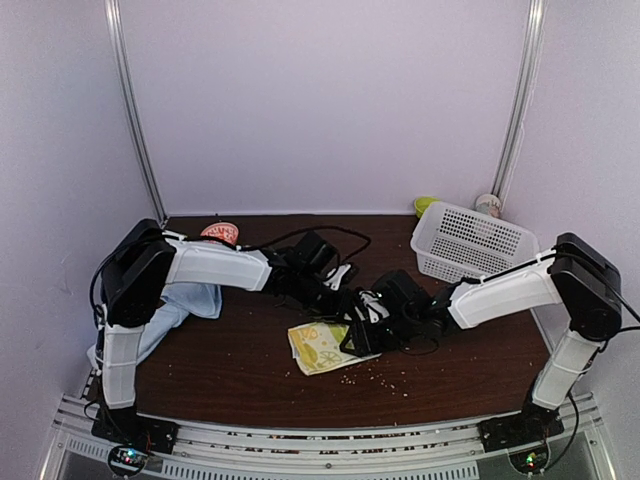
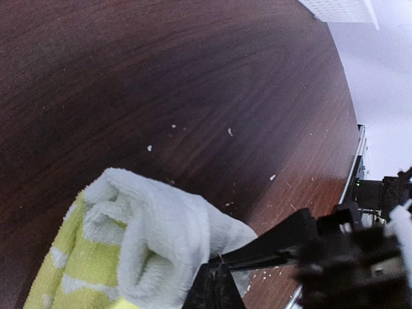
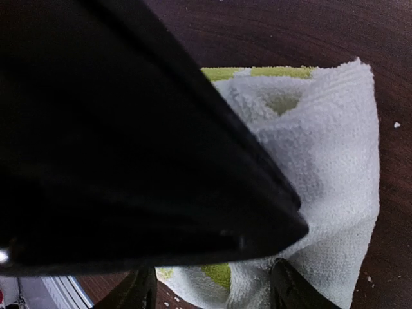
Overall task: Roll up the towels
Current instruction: Roll the towel from the center of the board.
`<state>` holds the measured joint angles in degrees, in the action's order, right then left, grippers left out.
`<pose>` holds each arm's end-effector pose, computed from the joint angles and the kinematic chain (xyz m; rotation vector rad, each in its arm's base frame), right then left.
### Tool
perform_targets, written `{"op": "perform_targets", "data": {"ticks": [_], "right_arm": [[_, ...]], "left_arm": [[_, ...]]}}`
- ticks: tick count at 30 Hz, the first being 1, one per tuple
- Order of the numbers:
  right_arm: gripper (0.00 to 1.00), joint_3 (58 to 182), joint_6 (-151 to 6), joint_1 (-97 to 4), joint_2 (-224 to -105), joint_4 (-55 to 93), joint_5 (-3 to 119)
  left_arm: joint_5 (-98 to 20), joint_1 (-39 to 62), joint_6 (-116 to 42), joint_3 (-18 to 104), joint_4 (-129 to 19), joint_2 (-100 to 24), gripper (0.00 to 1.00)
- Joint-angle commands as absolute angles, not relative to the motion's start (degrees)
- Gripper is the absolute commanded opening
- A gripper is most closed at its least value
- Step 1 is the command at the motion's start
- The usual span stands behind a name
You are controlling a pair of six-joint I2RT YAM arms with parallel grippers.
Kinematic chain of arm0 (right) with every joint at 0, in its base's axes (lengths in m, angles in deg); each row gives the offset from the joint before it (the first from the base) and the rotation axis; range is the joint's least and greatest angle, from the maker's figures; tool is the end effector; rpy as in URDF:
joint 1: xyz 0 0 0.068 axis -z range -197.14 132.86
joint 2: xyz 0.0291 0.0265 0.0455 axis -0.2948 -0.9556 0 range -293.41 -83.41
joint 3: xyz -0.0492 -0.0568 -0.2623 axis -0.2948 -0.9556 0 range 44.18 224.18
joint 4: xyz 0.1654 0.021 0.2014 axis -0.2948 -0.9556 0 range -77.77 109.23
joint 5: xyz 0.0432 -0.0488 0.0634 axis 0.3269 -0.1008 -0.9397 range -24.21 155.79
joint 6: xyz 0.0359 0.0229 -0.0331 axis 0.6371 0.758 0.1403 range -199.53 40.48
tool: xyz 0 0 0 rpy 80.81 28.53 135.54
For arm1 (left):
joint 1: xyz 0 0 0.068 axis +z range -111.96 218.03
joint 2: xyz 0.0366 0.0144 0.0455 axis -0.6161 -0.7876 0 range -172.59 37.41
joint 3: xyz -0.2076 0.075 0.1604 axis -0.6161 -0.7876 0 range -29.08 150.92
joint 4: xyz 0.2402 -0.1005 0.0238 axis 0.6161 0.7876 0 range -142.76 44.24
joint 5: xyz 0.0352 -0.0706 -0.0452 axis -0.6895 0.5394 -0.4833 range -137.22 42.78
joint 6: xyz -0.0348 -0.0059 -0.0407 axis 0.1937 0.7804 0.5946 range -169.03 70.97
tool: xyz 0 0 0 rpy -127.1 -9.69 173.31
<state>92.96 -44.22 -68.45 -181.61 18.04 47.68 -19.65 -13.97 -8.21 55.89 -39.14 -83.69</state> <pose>0.1982 0.2653 0.1445 -0.5254 2.6379 0.9709 0.2688 -0.3709 0.1630 0.5134 2.7096 -1.1934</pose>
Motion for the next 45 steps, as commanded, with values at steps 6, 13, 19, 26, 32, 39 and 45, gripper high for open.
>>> {"op": "perform_targets", "data": {"ticks": [6,13,19,26,32,39,45], "right_arm": [[0.7,91.05,-45.57,-67.86,-175.5,11.64,48.18],[0.57,91.01,-45.53,-67.86,-170.4,8.25,54.7],[0.21,94.11,-45.22,-68.51,-175.56,6.04,54.74],[0.14,94.58,-43.66,-71.31,-181.38,2.16,53.92],[0.25,94.76,-44.28,-71.44,-178.18,-0.12,56.22],[0.57,93.76,-42.15,-65.71,-170.84,4.07,54.12],[0.62,88.24,-36.3,-61.59,-172.99,14.97,47.14]], "left_arm": [[-16.82,-11.05,-6.05,57.34,-42.53,-87.92,0.0],[-16.77,-9.88,-6.04,56.75,-42.64,-88.1,0.0],[-16.84,-9.64,-6.03,56.57,-42.76,-88.34,0.0],[-16.9,-9.6,-6.16,56.06,-42.66,-89.59,0.0],[-17.43,-9.64,-6.78,55.09,-42.26,-90.12,0.0],[-18.37,-9.6,-7.17,54.0,-42.3,-89.07,0.0],[-18.71,-9.68,-7.07,53.51,-42.63,-88.84,0.0]]}}
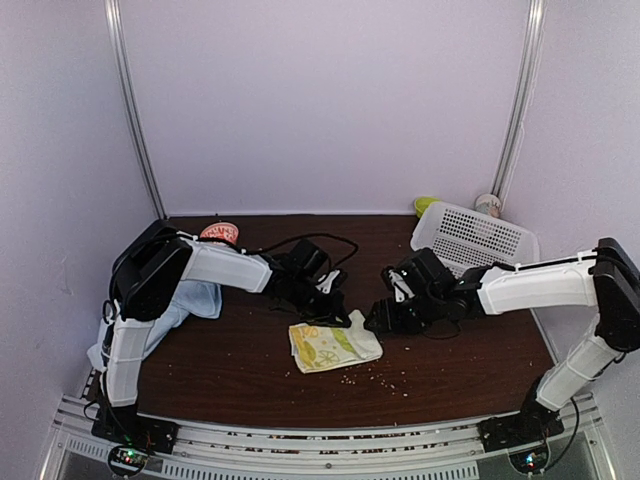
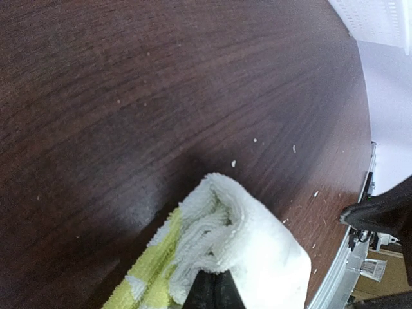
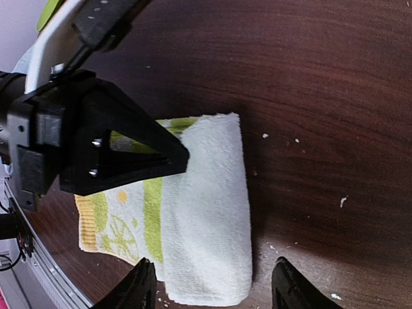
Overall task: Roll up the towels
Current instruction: Roll the towel from the center of the board.
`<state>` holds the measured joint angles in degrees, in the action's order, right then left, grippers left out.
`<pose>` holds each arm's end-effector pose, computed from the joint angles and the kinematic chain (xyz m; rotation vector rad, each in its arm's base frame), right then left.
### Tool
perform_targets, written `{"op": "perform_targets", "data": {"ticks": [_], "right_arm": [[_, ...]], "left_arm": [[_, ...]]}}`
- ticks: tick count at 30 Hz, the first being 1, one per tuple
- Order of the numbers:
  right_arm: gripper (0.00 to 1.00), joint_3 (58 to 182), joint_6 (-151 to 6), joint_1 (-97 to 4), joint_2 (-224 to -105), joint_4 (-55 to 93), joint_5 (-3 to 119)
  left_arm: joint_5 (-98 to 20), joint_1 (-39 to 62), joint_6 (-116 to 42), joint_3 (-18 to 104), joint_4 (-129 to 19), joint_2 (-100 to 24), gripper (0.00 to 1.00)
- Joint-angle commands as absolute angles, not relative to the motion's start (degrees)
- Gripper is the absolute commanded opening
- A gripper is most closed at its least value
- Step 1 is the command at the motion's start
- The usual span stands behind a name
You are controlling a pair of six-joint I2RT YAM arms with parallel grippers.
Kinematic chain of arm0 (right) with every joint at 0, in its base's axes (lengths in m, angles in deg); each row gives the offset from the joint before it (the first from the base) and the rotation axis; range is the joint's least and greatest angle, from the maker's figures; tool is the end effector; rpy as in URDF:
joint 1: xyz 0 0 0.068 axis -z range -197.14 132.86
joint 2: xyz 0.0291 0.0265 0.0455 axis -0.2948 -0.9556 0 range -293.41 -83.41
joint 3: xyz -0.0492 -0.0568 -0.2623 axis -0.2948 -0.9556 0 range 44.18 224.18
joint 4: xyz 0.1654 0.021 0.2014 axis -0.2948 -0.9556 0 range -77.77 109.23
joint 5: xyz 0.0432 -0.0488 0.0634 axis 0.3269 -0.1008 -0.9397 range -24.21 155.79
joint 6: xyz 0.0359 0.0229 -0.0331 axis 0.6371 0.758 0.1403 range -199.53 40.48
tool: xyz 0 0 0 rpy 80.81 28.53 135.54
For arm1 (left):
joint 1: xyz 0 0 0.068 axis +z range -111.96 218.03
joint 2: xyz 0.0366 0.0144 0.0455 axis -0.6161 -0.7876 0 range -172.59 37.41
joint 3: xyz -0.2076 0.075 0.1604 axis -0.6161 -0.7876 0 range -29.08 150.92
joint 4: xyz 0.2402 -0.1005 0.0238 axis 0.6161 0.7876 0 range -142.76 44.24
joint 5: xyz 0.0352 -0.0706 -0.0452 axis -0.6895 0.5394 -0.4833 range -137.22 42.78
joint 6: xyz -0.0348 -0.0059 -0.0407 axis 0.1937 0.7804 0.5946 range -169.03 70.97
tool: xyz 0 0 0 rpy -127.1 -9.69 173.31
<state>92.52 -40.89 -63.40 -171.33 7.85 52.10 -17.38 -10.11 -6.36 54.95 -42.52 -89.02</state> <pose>0.2053 0.2268 0.1832 -0.2897 2.6470 0.8723 0.2949 -0.3557 0.1217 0.3855 2.7836 -1.1972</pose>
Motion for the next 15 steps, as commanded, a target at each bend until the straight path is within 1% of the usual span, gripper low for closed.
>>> {"op": "perform_targets", "data": {"ticks": [1,7,11,14,15], "right_arm": [[0.61,87.38,-35.26,-61.13,-173.55,17.11,45.75],[0.61,83.78,-30.13,-59.34,-176.99,27.01,39.87],[0.58,82.31,-26.94,-58.74,-179.44,31.75,37.53],[0.51,81.76,-25.06,-58.72,-181.37,33.53,36.08],[0.45,81.58,-24.61,-58.71,-182.07,33.89,35.57]], "left_arm": [[-18.7,-9.69,-7.04,53.34,-42.72,-88.82,0.0],[-18.85,-9.69,-6.86,52.37,-43.11,-88.29,0.0],[-18.88,-9.69,-6.43,51.49,-43.83,-87.86,0.0],[-18.75,-9.69,-6.15,51.13,-44.22,-87.58,0.0],[-18.73,-9.73,-6.08,51.07,-44.31,-87.57,0.0]]}}
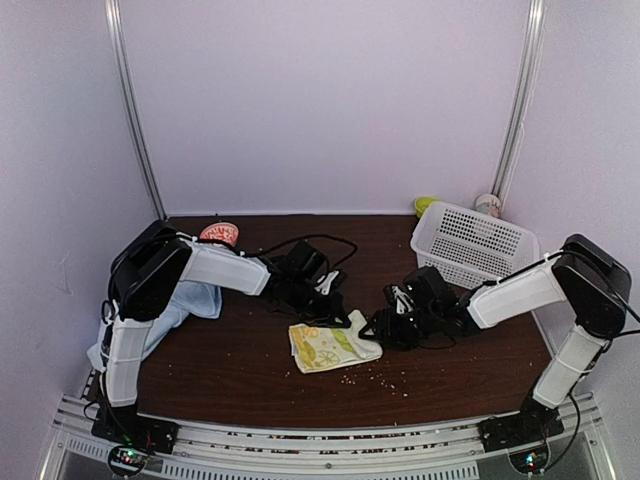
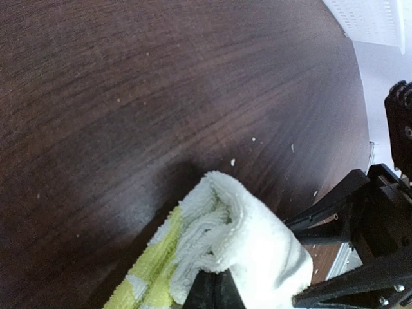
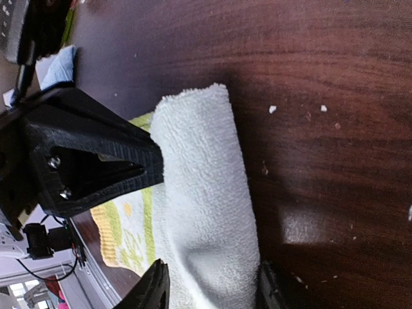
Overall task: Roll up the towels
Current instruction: Roll the towel from the center of the board.
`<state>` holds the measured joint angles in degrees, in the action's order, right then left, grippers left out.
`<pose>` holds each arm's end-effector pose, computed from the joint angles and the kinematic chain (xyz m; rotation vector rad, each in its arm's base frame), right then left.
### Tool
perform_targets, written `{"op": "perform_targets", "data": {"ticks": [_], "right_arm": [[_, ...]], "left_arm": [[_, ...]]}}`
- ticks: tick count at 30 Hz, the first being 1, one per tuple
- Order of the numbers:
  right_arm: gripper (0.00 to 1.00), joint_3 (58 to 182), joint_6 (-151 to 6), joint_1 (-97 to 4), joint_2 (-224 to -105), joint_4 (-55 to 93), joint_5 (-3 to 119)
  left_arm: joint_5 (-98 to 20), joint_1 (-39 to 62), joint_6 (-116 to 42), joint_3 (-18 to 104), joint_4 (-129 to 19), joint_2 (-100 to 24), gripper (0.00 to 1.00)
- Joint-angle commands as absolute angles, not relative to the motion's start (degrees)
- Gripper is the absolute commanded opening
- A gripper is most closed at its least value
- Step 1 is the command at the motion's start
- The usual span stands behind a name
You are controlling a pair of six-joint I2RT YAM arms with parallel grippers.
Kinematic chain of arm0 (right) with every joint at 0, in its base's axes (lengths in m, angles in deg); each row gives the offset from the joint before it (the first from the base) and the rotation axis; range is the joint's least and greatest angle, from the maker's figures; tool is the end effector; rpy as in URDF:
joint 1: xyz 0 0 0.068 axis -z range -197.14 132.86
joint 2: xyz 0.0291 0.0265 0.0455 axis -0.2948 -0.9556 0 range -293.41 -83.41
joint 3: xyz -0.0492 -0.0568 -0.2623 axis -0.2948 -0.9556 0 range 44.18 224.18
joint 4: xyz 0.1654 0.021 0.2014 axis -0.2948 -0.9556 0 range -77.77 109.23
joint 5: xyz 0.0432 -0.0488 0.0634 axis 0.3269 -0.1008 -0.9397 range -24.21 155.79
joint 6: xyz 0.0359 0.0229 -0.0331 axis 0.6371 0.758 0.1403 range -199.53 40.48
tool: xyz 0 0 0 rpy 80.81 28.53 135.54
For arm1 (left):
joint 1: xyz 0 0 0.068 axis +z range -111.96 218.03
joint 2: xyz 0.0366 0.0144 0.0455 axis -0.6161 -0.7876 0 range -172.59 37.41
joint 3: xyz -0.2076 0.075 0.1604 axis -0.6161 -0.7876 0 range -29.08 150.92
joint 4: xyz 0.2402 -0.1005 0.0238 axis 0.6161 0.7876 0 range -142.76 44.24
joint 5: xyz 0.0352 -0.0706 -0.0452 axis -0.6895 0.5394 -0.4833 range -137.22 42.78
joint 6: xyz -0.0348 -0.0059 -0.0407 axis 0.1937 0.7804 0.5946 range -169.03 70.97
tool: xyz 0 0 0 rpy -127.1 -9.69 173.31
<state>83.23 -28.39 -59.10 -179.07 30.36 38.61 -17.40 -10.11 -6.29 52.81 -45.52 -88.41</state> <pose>0.2159 0.2160 0.1294 -0.0496 2.6789 1.2358 0.2926 -0.3531 0.1191 0.3905 2.7562 -1.2136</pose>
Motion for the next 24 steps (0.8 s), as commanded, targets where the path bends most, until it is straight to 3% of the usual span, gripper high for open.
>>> {"op": "perform_targets", "data": {"ticks": [1,6,8,16,24], "right_arm": [[0.38,81.31,-24.33,-58.67,-182.62,34.21,35.14],[0.08,81.74,-26.8,-58.41,-181.92,30.97,36.9],[0.0,83.62,-29.92,-58.22,-180.41,25.7,38.73],[0.0,93.95,-43.8,-58.34,-177.0,2.85,53.14],[0.0,100.35,-48.4,-60.44,-178.32,-6.61,63.16]], "left_arm": [[-18.67,-9.7,-6.05,51.08,-44.32,-87.49,0.0],[-18.44,-9.86,-6.05,50.79,-44.28,-86.65,0.0],[-18.5,-9.88,-6.2,50.33,-43.97,-85.64,0.0],[-20.13,-9.95,-7.55,46.62,-41.41,-78.18,0.03],[-22.95,-9.95,-8.71,43.91,-40.19,-75.12,0.06]]}}
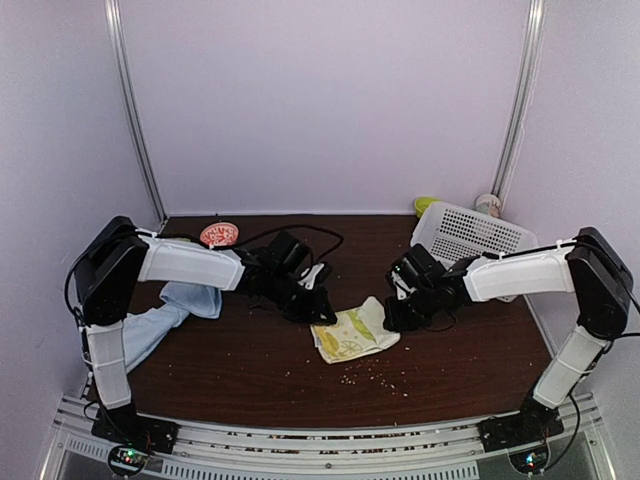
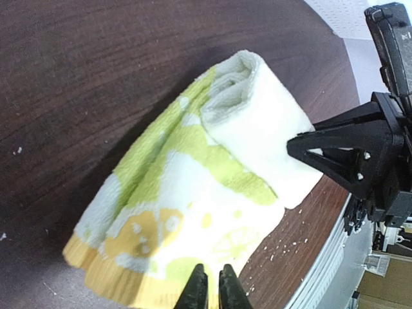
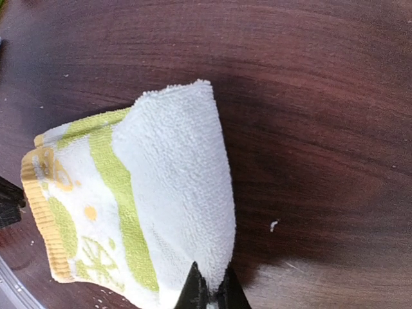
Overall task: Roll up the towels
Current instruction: Roll the towel from the center of the board.
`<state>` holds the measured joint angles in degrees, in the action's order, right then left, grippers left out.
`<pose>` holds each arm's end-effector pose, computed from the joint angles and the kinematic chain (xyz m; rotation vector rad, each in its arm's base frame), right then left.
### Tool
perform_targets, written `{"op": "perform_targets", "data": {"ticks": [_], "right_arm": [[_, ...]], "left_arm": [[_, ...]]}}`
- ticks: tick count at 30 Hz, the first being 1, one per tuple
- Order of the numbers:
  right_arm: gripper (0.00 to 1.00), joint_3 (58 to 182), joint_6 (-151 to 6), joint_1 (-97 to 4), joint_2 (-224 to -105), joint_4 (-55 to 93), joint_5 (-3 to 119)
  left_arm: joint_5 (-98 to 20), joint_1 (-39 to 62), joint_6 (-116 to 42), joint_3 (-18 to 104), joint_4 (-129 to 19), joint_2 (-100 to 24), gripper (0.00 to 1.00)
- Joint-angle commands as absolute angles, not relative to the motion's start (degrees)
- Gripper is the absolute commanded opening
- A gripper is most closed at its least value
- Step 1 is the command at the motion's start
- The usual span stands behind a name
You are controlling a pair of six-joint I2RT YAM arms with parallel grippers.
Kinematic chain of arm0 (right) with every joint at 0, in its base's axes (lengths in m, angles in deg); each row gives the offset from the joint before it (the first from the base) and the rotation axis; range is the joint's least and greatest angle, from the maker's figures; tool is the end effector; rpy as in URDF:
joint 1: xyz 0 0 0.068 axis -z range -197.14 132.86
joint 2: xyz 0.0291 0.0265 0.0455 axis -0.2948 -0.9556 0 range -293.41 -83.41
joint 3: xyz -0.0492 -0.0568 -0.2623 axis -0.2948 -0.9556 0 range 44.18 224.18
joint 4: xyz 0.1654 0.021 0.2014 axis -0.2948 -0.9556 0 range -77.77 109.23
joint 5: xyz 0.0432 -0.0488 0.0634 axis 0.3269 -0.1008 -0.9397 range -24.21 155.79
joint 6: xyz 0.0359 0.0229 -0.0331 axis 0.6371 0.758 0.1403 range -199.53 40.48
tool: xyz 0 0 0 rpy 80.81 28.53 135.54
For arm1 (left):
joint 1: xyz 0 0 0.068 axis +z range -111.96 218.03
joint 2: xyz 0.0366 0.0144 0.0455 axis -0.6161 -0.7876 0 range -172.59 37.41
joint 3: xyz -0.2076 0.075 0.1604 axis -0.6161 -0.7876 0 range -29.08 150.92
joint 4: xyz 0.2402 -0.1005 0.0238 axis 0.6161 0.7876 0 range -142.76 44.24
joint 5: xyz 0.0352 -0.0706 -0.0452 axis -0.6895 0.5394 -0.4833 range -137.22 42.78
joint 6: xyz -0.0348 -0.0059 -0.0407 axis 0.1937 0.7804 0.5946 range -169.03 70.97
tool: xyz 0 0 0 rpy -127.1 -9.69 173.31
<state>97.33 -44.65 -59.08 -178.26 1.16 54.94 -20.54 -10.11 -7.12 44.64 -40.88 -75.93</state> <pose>0.2335 0.2189 0.1643 -0.2411 2.7566 0.6702 0.2666 -0.3215 0.1631 0.3783 2.7434 -1.1442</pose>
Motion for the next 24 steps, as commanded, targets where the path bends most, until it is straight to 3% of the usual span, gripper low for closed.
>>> {"op": "perform_targets", "data": {"ticks": [1,16,24], "right_arm": [[0.0,101.07,-48.56,-61.11,-178.84,-7.26,64.19],[0.0,110.99,-46.3,-68.77,-184.64,-15.38,80.37],[0.0,114.5,-44.29,-72.84,-189.12,-15.22,80.48]], "left_arm": [[-23.3,-9.95,-8.89,44.17,-39.95,-75.68,0.06],[-24.66,-10.71,-9.22,44.27,-39.85,-80.91,0.0],[-24.11,-11.69,-8.03,42.84,-41.81,-81.04,0.0]]}}
